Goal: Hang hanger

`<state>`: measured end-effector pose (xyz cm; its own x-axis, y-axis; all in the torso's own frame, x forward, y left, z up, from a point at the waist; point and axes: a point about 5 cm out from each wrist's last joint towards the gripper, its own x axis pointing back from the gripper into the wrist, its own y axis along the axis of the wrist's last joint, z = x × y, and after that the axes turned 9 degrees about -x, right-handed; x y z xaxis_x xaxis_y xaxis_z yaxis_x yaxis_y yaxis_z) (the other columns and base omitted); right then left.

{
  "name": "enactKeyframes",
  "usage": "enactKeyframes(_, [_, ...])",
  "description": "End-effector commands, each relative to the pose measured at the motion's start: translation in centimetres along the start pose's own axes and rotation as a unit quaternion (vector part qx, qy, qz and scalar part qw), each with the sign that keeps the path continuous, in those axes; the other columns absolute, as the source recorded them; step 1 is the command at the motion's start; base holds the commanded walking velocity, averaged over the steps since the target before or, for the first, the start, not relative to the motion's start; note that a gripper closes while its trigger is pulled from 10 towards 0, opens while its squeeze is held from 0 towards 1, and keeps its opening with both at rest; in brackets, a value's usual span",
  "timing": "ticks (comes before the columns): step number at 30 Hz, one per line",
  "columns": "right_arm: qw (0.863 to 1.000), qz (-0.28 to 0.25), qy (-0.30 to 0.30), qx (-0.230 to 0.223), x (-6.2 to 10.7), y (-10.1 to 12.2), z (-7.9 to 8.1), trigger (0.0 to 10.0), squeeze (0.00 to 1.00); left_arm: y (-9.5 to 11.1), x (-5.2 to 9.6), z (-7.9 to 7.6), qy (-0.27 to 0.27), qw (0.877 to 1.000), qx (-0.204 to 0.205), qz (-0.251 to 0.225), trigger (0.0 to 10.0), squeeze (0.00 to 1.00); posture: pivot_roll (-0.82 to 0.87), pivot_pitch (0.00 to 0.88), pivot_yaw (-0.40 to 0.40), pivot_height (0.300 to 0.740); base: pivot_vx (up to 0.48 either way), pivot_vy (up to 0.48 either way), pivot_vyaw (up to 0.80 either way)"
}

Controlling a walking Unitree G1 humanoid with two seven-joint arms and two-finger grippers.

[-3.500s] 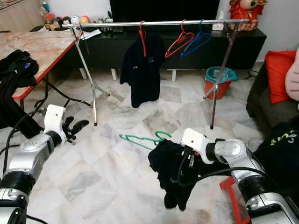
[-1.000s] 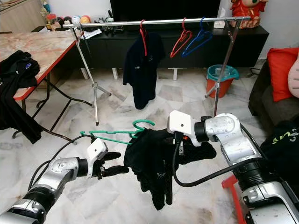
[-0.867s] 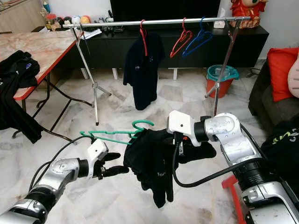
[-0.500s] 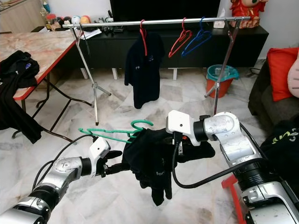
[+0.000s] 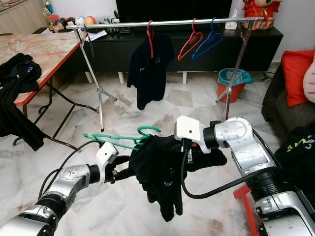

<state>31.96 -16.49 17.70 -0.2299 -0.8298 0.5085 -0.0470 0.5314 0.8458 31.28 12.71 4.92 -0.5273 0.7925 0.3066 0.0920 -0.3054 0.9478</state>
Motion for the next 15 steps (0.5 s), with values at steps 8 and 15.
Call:
enactKeyframes(8, [0.999, -0.017, 0.015, 0.027, -0.34, 1.45, 0.16, 0.0, 0.00, -0.19, -0.02, 0.08, 0.009, 1.000, 0.011, 0.001, 0.0, 0.00, -0.04, 0.000, 0.088, 0.740, 0.000, 0.000, 0.00])
enactKeyframes(15, [0.999, -0.017, 0.011, 0.025, -0.42, 1.39, 0.06, 0.0, 0.00, -0.26, -0.03, 0.04, 0.012, 1.000, 0.019, -0.005, 0.0, 0.00, -0.04, 0.000, 0.087, 0.740, 0.000, 0.000, 0.00])
